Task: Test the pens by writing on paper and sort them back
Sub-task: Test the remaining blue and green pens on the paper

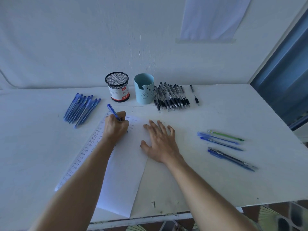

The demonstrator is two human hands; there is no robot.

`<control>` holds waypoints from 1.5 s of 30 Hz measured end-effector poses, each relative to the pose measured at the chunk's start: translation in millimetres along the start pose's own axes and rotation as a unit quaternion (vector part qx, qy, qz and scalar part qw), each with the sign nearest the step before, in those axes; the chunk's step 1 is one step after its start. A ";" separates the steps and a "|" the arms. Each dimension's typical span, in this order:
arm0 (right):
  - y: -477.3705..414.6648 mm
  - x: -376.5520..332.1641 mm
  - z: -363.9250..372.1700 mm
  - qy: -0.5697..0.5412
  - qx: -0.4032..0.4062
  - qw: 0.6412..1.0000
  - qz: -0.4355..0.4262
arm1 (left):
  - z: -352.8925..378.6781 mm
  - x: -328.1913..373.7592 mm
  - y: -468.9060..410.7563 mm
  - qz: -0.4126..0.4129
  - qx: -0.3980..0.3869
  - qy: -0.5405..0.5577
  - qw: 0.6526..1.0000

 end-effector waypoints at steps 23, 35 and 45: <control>0.1 -0.6 0.1 -0.007 0.007 1.000 -0.001 | 2.2 2.5 1.0 0.004 -0.010 -0.018 1.000; 0.0 -0.5 0.8 -0.011 0.013 1.000 0.000 | 0.3 -7.1 -3.2 -0.016 -0.003 0.057 0.998; -1.9 -0.4 -4.1 -0.047 -0.005 0.999 0.024 | -19.1 -6.9 -4.9 -0.080 0.101 0.256 0.958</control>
Point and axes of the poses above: each hand's wrist, its own y-axis away from the middle knuckle, its own z-axis out of the palm, x = y × z, the point moved 1 cm from there along -y, towards the middle knuckle, and after that the axes turned 12 degrees about -y, right-handed, at the moved point
